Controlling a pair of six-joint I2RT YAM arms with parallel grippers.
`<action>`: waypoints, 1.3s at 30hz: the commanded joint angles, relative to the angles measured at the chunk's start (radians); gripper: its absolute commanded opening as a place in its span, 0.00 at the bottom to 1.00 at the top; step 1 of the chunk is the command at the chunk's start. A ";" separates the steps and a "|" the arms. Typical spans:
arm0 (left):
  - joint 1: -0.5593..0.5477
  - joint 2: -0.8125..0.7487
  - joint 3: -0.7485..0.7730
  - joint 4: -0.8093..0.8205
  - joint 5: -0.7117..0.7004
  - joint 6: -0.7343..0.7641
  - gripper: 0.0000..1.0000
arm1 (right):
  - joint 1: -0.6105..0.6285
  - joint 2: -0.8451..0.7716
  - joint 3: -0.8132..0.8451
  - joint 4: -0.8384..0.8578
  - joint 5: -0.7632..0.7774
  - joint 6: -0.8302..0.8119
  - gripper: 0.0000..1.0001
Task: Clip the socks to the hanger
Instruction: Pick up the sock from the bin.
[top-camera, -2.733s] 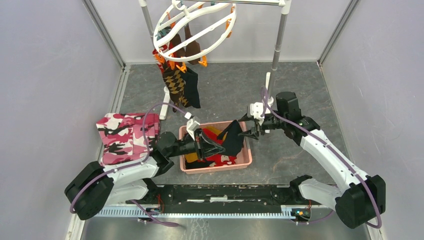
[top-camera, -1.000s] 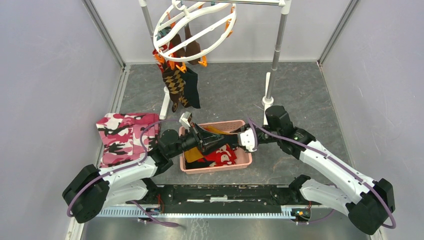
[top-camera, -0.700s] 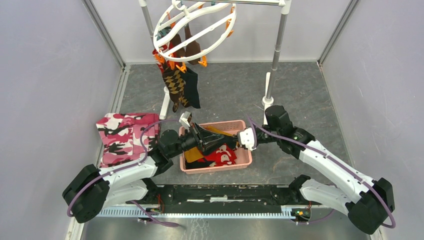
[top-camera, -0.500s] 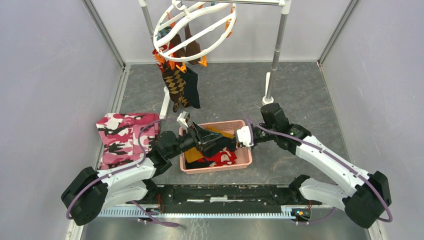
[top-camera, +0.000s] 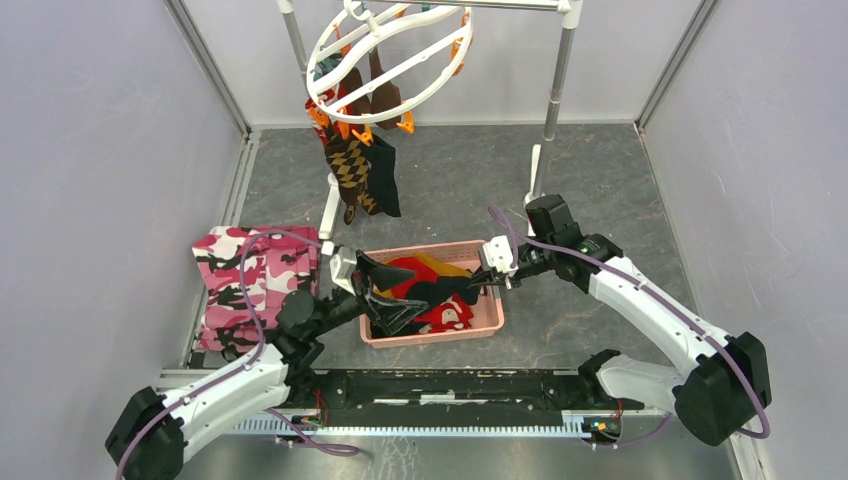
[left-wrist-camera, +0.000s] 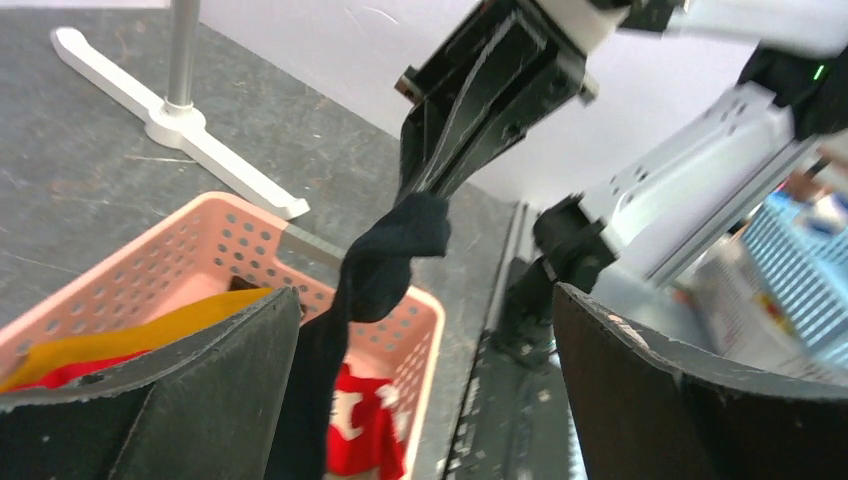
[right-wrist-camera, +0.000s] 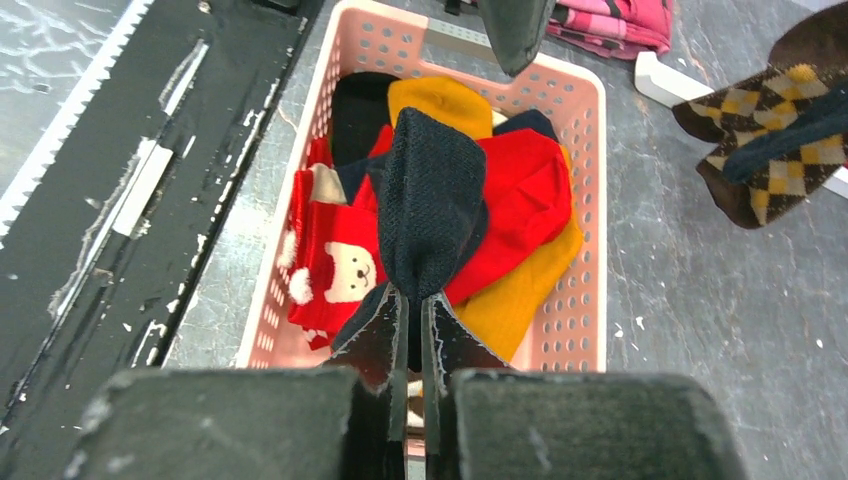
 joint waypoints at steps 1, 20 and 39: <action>-0.002 0.008 -0.053 0.164 0.084 0.347 1.00 | -0.007 -0.001 0.039 -0.047 -0.097 -0.048 0.00; -0.054 0.329 0.089 0.294 0.212 0.649 0.82 | -0.007 0.013 0.036 -0.067 -0.133 -0.075 0.00; -0.084 0.429 0.115 0.359 0.221 0.559 0.22 | -0.007 0.009 0.036 -0.070 -0.137 -0.078 0.02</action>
